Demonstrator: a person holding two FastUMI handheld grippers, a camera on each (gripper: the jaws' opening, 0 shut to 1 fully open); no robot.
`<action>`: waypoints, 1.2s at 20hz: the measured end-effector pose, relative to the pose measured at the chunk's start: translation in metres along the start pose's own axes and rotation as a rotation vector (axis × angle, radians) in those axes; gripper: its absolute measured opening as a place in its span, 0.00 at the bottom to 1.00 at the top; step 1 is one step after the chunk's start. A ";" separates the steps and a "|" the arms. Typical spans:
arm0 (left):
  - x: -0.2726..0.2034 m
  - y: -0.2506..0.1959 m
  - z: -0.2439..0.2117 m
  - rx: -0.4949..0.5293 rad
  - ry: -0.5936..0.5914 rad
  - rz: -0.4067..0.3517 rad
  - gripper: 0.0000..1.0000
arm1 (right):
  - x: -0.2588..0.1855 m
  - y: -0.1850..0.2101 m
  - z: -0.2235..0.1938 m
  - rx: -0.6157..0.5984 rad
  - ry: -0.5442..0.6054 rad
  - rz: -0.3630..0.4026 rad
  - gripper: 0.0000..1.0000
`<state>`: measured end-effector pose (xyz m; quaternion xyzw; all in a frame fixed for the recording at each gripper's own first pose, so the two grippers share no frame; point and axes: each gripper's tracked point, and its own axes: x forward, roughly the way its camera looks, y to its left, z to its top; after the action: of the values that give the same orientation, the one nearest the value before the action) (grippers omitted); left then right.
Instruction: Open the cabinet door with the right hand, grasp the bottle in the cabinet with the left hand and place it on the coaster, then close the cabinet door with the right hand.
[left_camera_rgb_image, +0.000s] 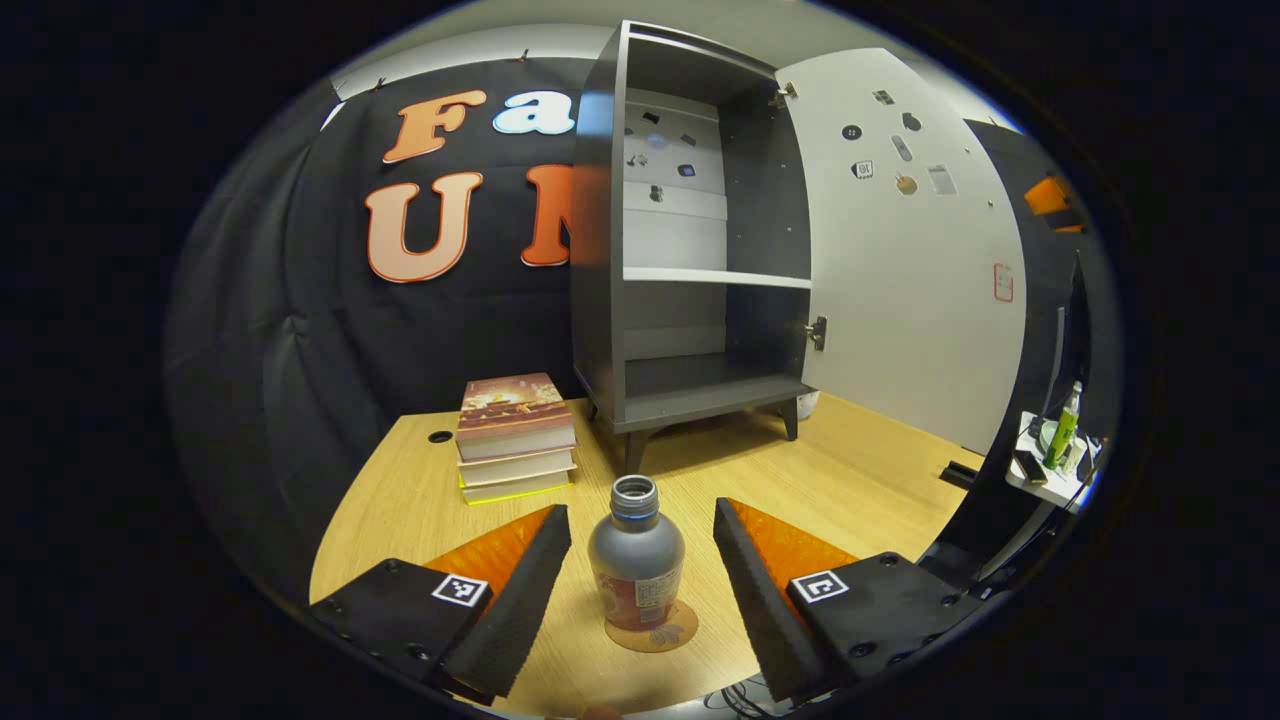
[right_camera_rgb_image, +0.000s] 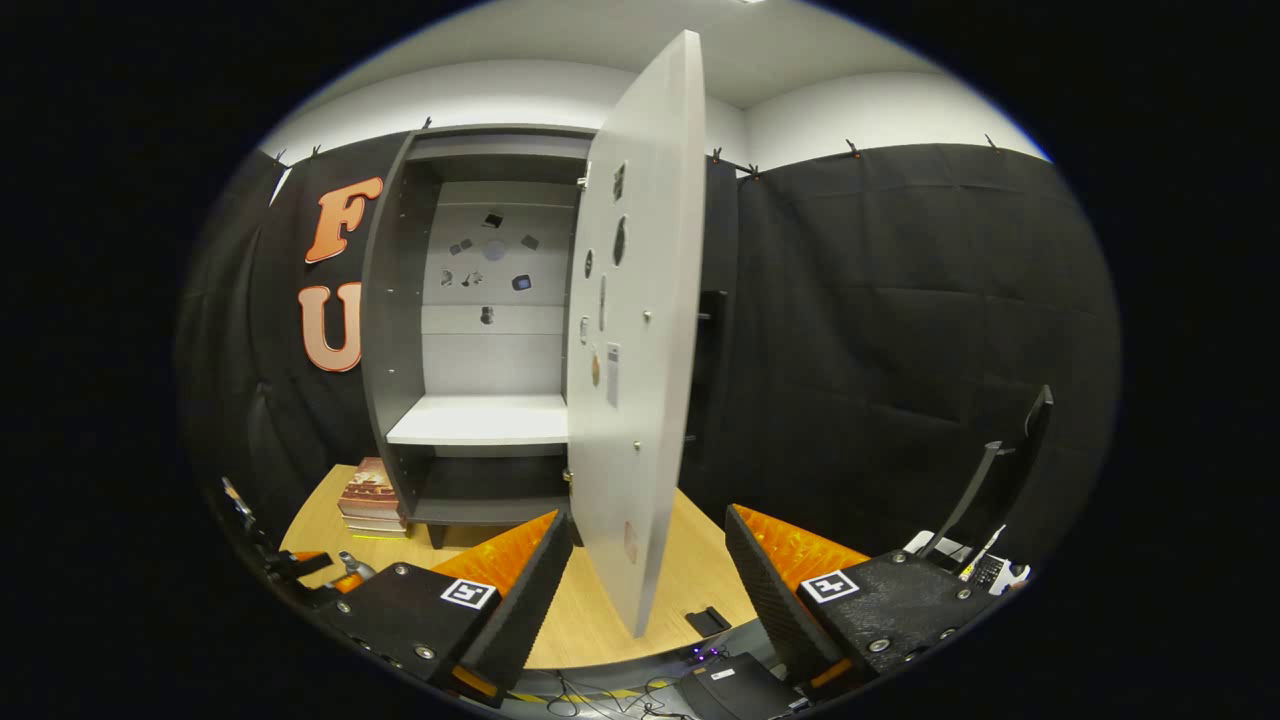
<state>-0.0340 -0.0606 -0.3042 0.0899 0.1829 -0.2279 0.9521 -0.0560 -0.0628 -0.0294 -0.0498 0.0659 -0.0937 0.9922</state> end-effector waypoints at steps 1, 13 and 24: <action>-0.009 0.001 0.014 -0.010 -0.014 0.010 0.96 | 0.003 -0.006 -0.001 0.005 0.001 0.000 0.95; -0.051 0.030 0.193 -0.088 -0.142 0.170 0.96 | 0.065 -0.093 -0.025 0.015 0.033 -0.030 0.95; -0.097 0.073 0.317 -0.122 -0.238 0.292 0.95 | 0.103 -0.068 -0.041 -0.023 0.104 0.118 0.95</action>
<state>0.0172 -0.0378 0.0308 0.0303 0.0676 -0.0849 0.9936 0.0266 -0.1523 -0.0753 -0.0522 0.1213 -0.0368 0.9906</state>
